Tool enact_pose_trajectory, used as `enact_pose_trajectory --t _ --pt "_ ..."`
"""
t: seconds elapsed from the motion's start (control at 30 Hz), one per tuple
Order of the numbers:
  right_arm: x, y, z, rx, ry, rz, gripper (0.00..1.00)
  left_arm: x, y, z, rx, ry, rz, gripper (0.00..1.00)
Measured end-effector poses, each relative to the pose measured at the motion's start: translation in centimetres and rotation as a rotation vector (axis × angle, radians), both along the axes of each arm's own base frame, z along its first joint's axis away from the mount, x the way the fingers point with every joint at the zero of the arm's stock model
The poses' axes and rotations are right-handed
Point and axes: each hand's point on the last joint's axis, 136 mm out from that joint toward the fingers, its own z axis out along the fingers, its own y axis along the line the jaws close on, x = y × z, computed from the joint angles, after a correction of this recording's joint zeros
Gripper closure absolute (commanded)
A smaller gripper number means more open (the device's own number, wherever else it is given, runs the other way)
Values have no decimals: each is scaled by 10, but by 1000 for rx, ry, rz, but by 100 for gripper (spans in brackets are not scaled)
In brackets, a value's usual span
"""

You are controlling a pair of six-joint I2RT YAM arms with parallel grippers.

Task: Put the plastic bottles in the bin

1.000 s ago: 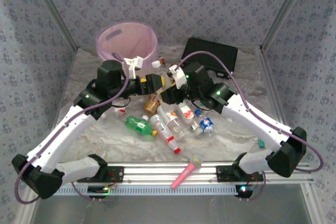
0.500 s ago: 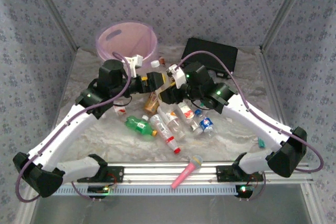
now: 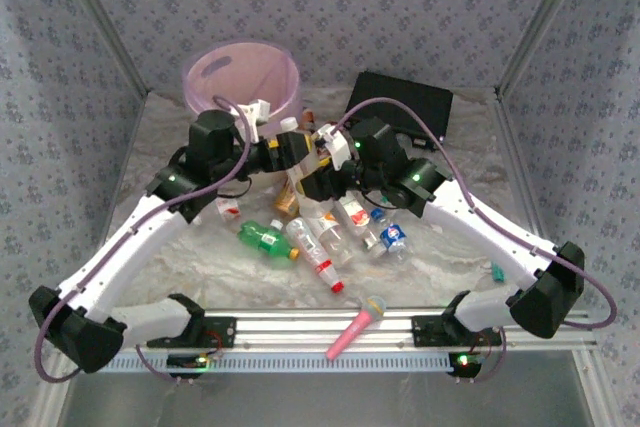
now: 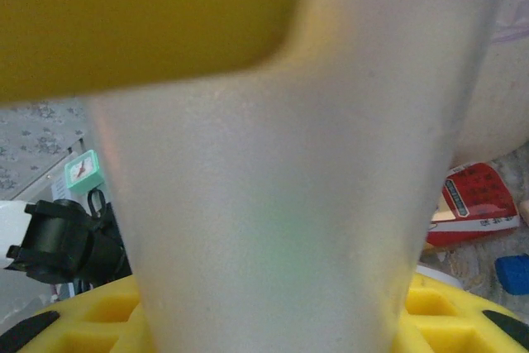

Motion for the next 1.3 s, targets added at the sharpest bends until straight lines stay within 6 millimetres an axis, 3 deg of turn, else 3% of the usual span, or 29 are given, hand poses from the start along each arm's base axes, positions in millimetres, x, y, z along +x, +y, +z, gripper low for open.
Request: enact_pose_trajectory --t 0.27,0.3,0.4,0.53,0.6,0.73,0.87,0.93,1.03,1.17,1.23,1.3 --pt "3 -2 -1 -1 2 -6 55 2 -5 -3 -12 11 -16 42" --pt "3 -2 -1 -3 1 -6 51 2 -5 -3 -11 11 -15 43" --pt "4 -3 -2 -4 4 -10 20 2 -5 -4 -11 13 -14 45" --pt "8 -7 3 -2 -10 -18 3 13 6 -6 2 34 21 47" --pt "10 -12 7 -3 -19 -26 0 24 15 -2 5 38 52 48" --pt "11 -38 22 20 -39 -83 0 54 38 38 9 -22 121 51" --pt "10 -69 28 34 -47 -165 0 83 67 106 -17 -156 194 56" --pt "9 -81 19 23 -29 -202 0 98 86 141 -29 -229 240 59" --pt "11 -103 -9 -21 47 -278 0 118 115 182 -37 -325 323 69" --pt "13 -136 -35 -59 130 -394 0 142 139 199 31 -392 415 88" --pt "12 -152 -40 -69 158 -451 0 157 142 196 86 -400 434 100" --pt "10 -170 -43 -76 184 -513 0 175 143 181 147 -382 441 100"
